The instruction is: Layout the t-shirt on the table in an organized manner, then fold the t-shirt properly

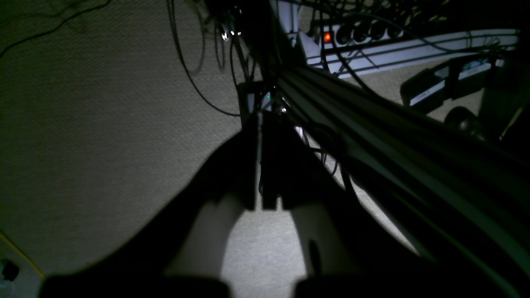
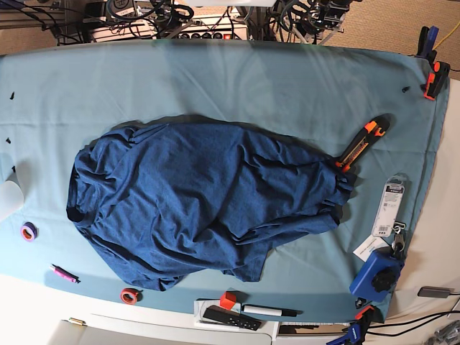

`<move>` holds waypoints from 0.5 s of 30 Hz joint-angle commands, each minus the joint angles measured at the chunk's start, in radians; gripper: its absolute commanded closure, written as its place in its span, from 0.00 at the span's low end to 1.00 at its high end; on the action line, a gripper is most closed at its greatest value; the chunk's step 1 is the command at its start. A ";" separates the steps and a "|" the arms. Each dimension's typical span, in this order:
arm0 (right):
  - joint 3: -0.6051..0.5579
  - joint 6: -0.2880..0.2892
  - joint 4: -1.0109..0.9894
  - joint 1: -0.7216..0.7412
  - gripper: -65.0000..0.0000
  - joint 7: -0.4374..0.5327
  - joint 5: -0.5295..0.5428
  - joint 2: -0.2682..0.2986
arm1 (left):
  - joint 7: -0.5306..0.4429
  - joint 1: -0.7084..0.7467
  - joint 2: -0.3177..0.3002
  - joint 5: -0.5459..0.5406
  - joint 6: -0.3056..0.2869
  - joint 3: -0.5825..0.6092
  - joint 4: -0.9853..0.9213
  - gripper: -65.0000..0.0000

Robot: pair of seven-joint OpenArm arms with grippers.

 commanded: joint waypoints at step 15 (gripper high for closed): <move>0.003 0.007 0.008 -0.003 1.00 0.038 0.006 0.008 | -0.013 0.000 -0.003 -0.005 -0.008 0.002 0.024 1.00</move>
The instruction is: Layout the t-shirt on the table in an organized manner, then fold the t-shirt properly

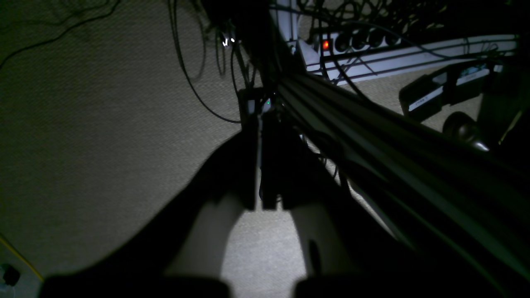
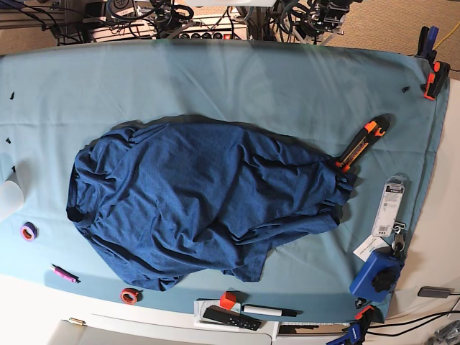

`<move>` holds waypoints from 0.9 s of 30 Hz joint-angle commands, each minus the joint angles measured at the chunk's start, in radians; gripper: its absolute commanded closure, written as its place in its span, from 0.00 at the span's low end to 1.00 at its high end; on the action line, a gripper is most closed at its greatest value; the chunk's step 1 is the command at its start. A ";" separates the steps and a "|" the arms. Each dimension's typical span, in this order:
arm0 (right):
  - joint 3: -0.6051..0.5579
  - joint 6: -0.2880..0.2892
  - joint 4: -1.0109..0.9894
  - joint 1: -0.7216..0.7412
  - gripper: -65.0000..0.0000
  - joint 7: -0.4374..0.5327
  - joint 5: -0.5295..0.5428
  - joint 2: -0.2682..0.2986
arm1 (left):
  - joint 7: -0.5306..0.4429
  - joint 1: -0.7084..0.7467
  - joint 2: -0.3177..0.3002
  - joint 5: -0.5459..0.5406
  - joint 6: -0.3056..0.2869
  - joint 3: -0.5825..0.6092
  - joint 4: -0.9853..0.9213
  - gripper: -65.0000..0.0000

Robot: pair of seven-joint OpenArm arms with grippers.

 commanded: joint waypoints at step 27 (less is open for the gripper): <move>0.002 0.005 0.402 -0.274 1.00 0.059 0.005 0.021 | 0.031 0.242 -0.045 -0.077 -0.064 0.002 0.312 1.00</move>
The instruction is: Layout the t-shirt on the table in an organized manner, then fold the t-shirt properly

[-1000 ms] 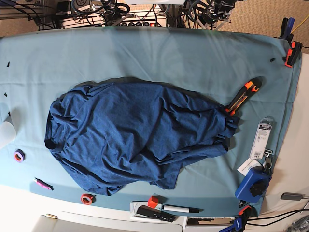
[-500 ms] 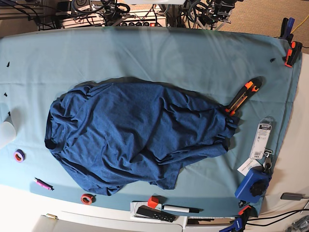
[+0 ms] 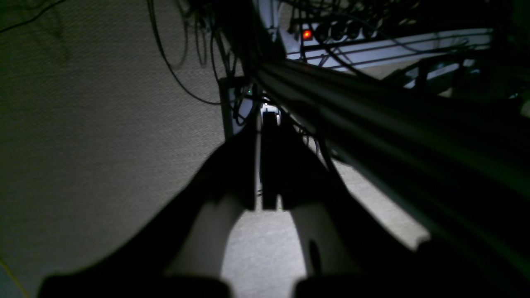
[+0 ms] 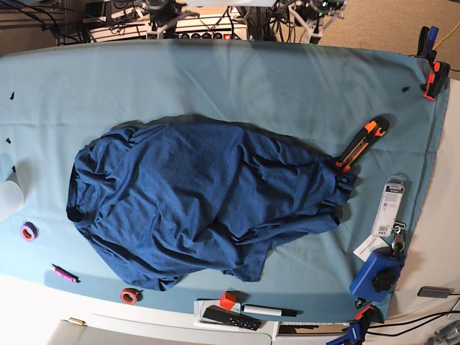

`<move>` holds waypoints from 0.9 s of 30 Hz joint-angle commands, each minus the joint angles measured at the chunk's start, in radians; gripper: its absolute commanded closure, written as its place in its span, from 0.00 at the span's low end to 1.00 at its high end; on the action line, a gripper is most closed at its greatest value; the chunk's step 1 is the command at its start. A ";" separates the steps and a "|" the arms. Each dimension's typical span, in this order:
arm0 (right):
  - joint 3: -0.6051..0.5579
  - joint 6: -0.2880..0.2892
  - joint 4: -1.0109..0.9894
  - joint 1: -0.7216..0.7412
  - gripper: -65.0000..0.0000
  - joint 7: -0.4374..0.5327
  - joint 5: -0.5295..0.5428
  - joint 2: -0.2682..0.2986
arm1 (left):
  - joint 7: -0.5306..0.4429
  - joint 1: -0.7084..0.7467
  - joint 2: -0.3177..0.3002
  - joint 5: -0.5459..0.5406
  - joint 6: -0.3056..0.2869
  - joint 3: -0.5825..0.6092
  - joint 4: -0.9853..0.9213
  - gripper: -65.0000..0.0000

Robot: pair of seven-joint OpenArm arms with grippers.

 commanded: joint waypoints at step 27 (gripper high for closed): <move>0.005 0.004 0.934 -0.777 1.00 0.077 0.005 0.269 | 0.241 0.740 -0.440 -0.183 -0.163 -0.001 1.401 1.00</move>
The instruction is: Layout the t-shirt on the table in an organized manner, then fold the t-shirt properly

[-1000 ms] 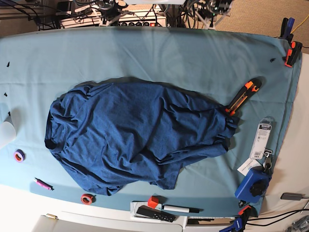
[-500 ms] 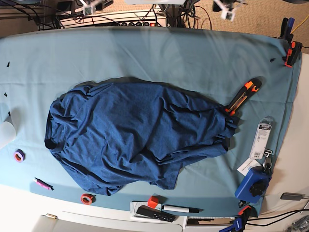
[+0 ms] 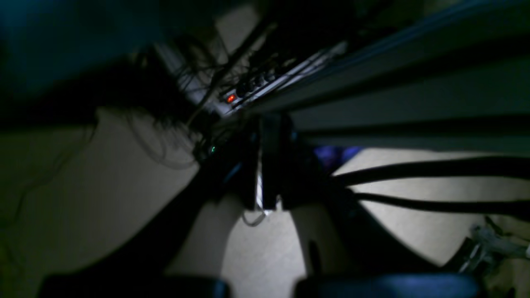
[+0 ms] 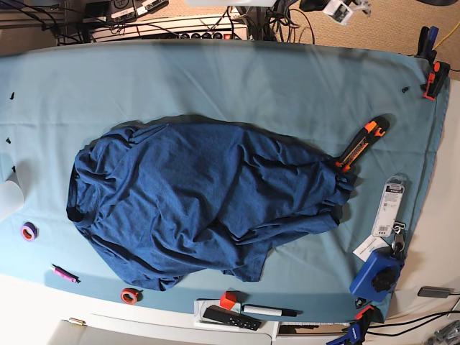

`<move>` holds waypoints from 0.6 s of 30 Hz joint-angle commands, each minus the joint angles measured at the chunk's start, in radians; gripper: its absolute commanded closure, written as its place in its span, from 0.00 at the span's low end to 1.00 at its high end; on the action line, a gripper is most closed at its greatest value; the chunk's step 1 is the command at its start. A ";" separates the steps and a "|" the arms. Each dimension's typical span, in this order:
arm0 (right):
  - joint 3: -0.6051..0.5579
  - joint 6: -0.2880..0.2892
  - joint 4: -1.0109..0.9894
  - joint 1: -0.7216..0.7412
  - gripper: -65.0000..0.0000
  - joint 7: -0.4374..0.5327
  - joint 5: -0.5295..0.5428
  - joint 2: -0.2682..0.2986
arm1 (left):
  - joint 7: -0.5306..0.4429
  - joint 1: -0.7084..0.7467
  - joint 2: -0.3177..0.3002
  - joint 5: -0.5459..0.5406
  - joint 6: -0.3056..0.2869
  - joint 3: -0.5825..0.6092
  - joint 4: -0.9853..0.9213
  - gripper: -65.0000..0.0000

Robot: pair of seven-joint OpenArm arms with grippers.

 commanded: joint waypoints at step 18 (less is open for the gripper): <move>0.153 -0.075 0.325 -0.010 1.00 0.023 -0.020 -0.028 | -0.012 -0.178 -0.053 -0.005 -0.088 -0.002 0.208 1.00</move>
